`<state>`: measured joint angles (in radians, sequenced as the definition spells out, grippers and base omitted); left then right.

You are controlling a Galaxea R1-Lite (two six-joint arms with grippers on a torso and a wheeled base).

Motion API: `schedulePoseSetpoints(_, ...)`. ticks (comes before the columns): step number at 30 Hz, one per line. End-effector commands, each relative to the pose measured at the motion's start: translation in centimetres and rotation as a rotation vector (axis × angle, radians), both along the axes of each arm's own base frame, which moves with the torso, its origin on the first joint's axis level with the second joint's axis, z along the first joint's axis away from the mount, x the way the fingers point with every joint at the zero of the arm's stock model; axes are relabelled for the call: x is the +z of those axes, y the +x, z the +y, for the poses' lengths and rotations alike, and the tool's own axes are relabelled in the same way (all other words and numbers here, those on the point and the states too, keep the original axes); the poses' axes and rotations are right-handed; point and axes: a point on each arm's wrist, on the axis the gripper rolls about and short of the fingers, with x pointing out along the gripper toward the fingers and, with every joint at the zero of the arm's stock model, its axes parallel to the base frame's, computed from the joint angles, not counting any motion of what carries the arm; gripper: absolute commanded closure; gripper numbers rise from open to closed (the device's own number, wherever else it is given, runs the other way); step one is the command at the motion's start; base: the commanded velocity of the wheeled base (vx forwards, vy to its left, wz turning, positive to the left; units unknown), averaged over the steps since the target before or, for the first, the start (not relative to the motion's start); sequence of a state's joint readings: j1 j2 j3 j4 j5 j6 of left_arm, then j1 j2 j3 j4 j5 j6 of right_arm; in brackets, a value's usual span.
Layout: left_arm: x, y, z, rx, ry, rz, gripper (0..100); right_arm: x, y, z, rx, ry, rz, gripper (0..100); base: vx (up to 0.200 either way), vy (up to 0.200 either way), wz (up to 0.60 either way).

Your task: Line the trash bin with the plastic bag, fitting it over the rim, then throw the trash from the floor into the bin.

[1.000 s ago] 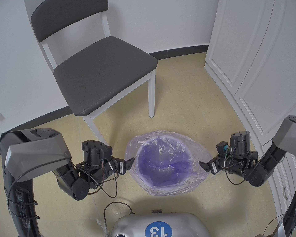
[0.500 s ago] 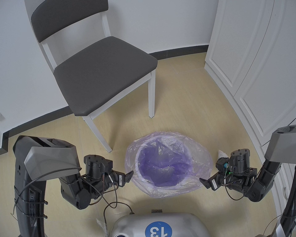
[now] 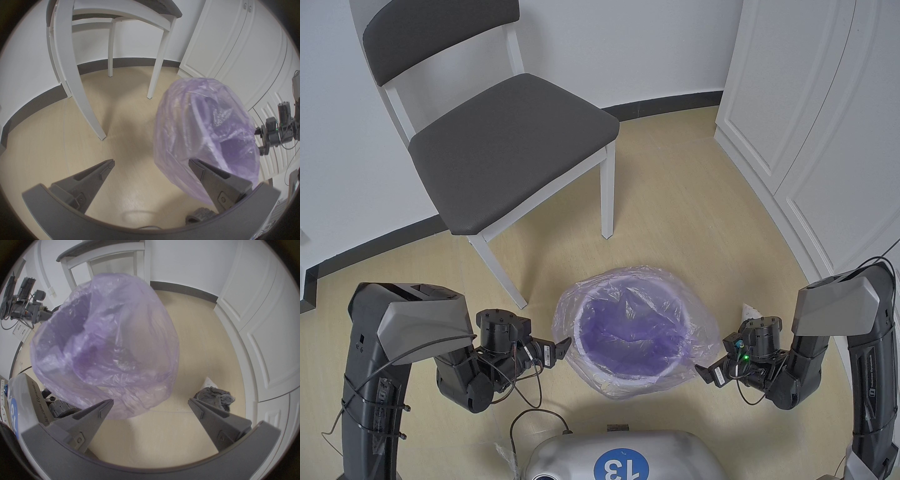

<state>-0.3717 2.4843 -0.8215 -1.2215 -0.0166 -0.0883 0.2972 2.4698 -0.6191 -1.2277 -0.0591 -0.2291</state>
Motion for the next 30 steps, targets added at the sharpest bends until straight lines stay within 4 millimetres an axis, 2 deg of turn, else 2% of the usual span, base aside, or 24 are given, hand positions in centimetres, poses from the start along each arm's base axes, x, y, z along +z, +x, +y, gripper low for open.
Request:
schedulePoseSetpoints(1,-1.4,2.2,0.3,0.024,-0.001,0.003,0,-1.3,2.5,-0.8,-0.027,0.014,-0.001,0,0.0,0.0,0.0)
schedulePoseSetpoints(5,-1.1,3.1,0.6,0.04,-0.002,0.003,0,-0.8,4.2,-0.9,-0.045,0.022,-0.012,0,0.0,0.0,0.0)
schedulePoseSetpoints(7,-0.6,3.1,1.0,0.051,-0.005,-0.011,0,-0.4,4.4,-0.9,-0.054,0.036,-0.015,0,0.0,0.0,0.0)
schedulePoseSetpoints(11,1.2,1.9,1.4,0.059,-0.015,-0.025,0,1.6,3.6,-1.1,-0.057,0.049,-0.036,0,0.0,0.0,0.0)
schedulePoseSetpoints(15,3.6,0.1,1.8,0.059,-0.038,-0.067,0,4.8,1.9,-1.5,-0.054,0.057,-0.069,0,0.0,0.0,0.0)
schedulePoseSetpoints(16,4.5,-0.7,2.0,0.056,-0.046,-0.085,0,6.1,1.3,-1.6,-0.054,0.062,-0.086,0,0.0,0.0,0.0)
schedulePoseSetpoints(19,6.1,-2.1,2.3,0.044,-0.054,-0.097,0,8.1,0.1,-1.7,-0.045,0.07,-0.114,0,0.0,0.0,0.0)
schedulePoseSetpoints(25,7.6,-3.6,2.2,0.022,-0.056,-0.109,0,9.9,-1.4,-1.4,-0.021,0.076,-0.141,0,0.0,0.0,0.0)
schedulePoseSetpoints(30,7.9,-3.5,1.5,0.005,-0.059,-0.119,0,10.4,-1.2,-0.7,-0.005,0.085,-0.16,0,0.0,0.0,0.0)
